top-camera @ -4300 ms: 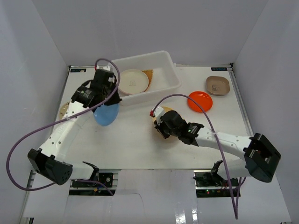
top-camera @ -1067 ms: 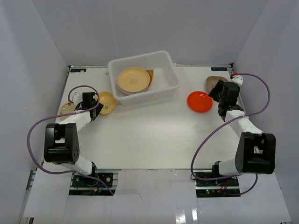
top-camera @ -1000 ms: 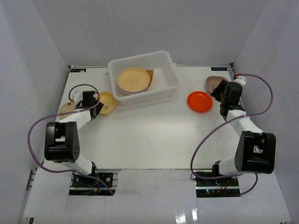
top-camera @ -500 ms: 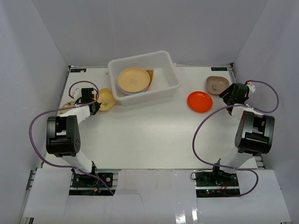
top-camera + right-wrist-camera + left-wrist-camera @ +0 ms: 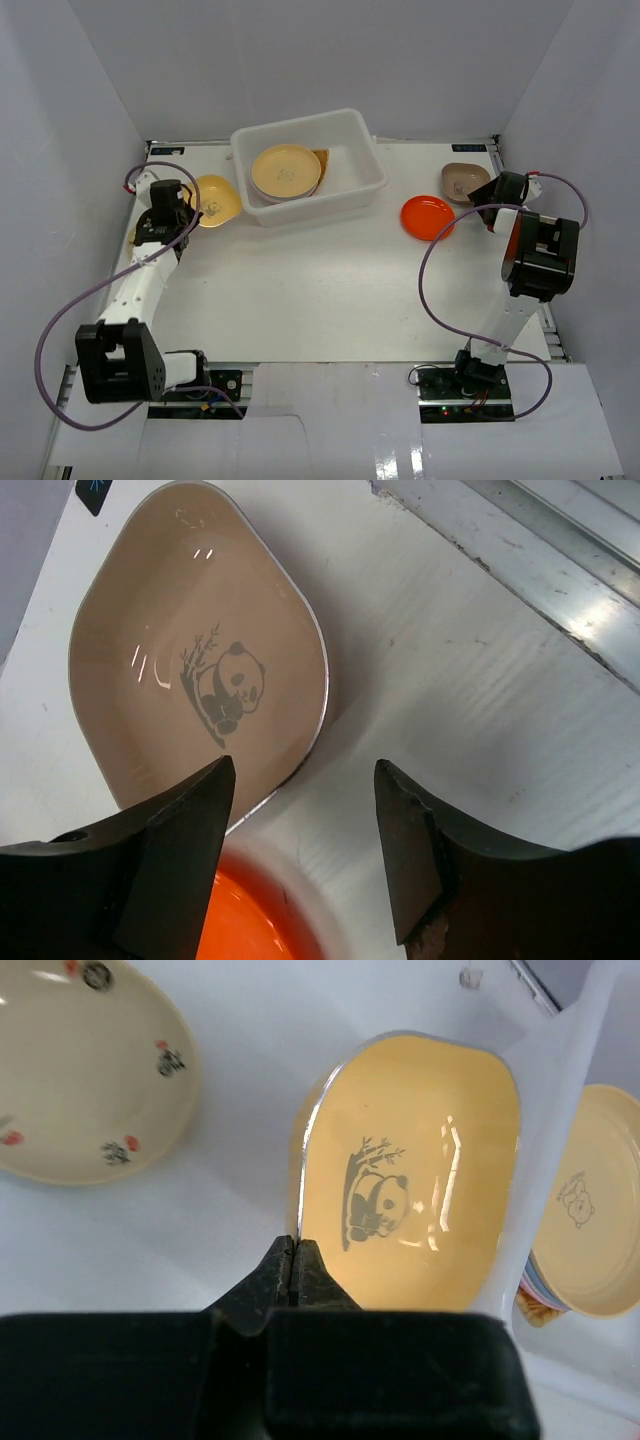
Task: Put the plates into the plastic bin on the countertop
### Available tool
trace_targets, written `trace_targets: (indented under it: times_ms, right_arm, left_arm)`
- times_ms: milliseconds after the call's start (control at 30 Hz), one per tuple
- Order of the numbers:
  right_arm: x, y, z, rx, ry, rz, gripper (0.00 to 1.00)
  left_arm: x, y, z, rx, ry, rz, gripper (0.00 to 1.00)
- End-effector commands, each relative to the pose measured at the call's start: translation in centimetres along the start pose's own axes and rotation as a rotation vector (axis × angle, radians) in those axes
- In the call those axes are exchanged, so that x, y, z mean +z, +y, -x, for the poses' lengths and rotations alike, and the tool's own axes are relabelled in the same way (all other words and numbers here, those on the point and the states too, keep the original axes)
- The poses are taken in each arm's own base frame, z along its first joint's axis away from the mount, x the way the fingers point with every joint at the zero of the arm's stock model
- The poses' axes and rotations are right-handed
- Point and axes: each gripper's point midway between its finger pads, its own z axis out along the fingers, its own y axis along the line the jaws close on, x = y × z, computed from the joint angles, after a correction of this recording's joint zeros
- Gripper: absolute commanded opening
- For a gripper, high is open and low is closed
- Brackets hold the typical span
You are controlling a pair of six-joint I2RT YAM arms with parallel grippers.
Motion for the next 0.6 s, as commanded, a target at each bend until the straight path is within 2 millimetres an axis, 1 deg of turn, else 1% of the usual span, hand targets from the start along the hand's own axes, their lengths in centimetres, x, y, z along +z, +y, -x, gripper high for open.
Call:
trace_targets:
  times_ms: [0,67,100,133,167,233,267,300,333,367,400,433,467,500,533,567]
  right_arm:
    - [1.1,2.4,2.7,0.066,-0.066,0.058,0.63]
    - [1.8,2.3,2.2,0.077,-0.047,0.054,0.6]
    - [1.9,2.5,2.2,0.084,-0.046,0.059,0.59]
    - [2.2,2.3,2.0,0.093,-0.043,0.053,0.56]
    - [2.3,2.4,2.0,0.097,-0.044,0.056,0.54]
    - [2.6,2.4,1.9,0.107,-0.042,0.057,0.49]
    - [2.7,2.3,1.7,0.112,-0.037,0.055,0.47]
    - [2.7,2.3,1.6,0.115,-0.035,0.055,0.43]
    - [2.8,2.3,1.5,0.118,-0.031,0.055,0.36]
    - [2.9,2.4,1.3,0.125,-0.023,0.063,0.34]
    - [2.9,2.5,1.3,0.128,-0.02,0.066,0.31]
    - [2.8,2.3,1.1,0.131,-0.016,0.063,0.25]
    - [2.7,2.2,1.2,0.133,-0.024,0.057,0.21]
    - [2.5,2.3,1.4,0.134,-0.033,0.065,0.18]
    - [2.0,2.3,1.6,0.134,-0.043,0.068,0.14]
    - [1.6,2.6,1.9,0.137,-0.057,0.08,0.13]
  left_arm:
    - [-4.0,-0.1,4.6,0.043,-0.152,-0.019,0.0]
    - [-5.8,-1.4,6.5,0.028,-0.2,-0.076,0.0]
    - [-6.3,-2.2,7.1,0.022,-0.209,-0.104,0.0]
    - [-7.4,-4.0,8.5,0.01,-0.223,-0.175,0.0]
    - [-8.0,-5.3,9.2,0.01,-0.228,-0.225,0.0]
    - [-8.2,-8.2,9.6,0.019,-0.204,-0.322,0.0]
    - [-9.9,-11.9,9.9,0.042,-0.196,-0.427,0.0]
    - [-8.8,-13.5,9.1,0.071,-0.165,-0.434,0.0]
    - [-8.7,-15.1,8.7,0.104,-0.161,-0.454,0.0]
    - [-10.1,-18.2,8.9,0.152,-0.18,-0.51,0.0]
    - [-7.9,-19.5,7.2,0.182,-0.127,-0.504,0.0]
    - [-7.5,-20.7,6.5,0.192,-0.096,-0.522,0.0]
    - [-7.8,-22.4,6.5,0.189,-0.088,-0.56,0.0]
    - [-7.2,-23.2,5.9,0.188,-0.067,-0.57,0.0]
    - [-5.0,-23.7,4.3,0.205,-0.027,-0.549,0.0]
    - [-4.3,-24.4,3.7,0.217,-0.01,-0.553,0.0]
